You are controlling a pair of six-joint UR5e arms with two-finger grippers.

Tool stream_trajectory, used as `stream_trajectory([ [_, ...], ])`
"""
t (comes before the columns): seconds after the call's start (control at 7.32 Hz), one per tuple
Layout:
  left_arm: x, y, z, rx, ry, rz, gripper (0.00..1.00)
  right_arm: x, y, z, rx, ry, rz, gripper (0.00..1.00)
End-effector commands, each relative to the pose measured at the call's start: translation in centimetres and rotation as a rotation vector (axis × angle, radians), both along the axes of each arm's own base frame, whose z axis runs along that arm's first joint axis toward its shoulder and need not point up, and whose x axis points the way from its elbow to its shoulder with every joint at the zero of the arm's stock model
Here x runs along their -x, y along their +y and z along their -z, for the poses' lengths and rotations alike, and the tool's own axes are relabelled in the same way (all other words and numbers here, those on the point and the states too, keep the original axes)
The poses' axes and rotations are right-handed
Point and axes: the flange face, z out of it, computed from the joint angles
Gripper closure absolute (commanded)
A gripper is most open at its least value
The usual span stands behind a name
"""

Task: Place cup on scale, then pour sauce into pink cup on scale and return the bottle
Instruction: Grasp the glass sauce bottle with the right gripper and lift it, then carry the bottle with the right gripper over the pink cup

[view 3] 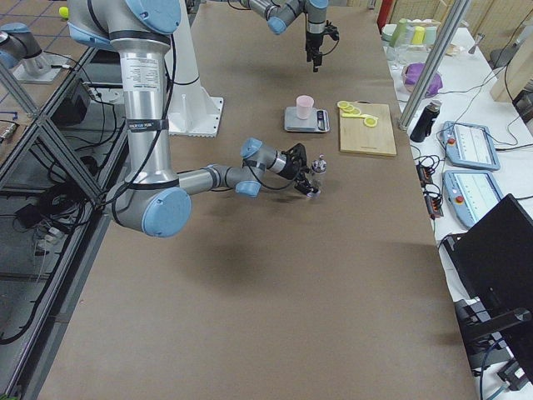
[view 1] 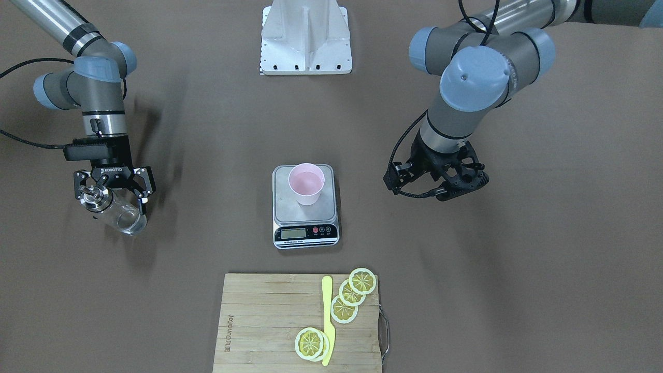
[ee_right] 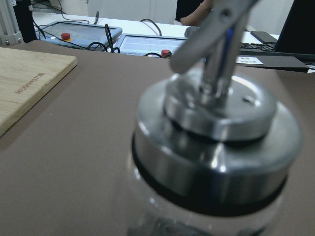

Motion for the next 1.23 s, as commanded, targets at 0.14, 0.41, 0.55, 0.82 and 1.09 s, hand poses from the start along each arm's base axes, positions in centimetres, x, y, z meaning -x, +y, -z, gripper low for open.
stream_trajectory([
  [0.14, 0.1, -0.1, 0.1, 0.0, 0.0, 0.003, 0.01, -0.4, -0.2, 0.2, -0.009, 0.006, 0.008, 1.0],
  [0.41, 0.2, -0.1, -0.1, 0.001, 0.0, 0.003, 0.01, -1.9, -0.9, 2.9, -0.061, 0.039, 0.023, 1.0],
  [0.55, 0.3, -0.1, 0.0, -0.004, 0.001, 0.003, 0.01, -2.0, -1.3, 4.1, -0.048, 0.089, 0.03, 1.0],
  [0.82, 3.9, -2.3, -1.0, -0.052, -0.009, -0.004, 0.01, -1.5, -2.4, 8.2, -0.121, 0.316, 0.048, 1.0],
  [1.09, 9.1, -4.1, -5.6, -0.137, -0.064, -0.066, 0.01, 3.7, -2.7, 15.1, -0.124, 0.493, 0.011, 1.0],
])
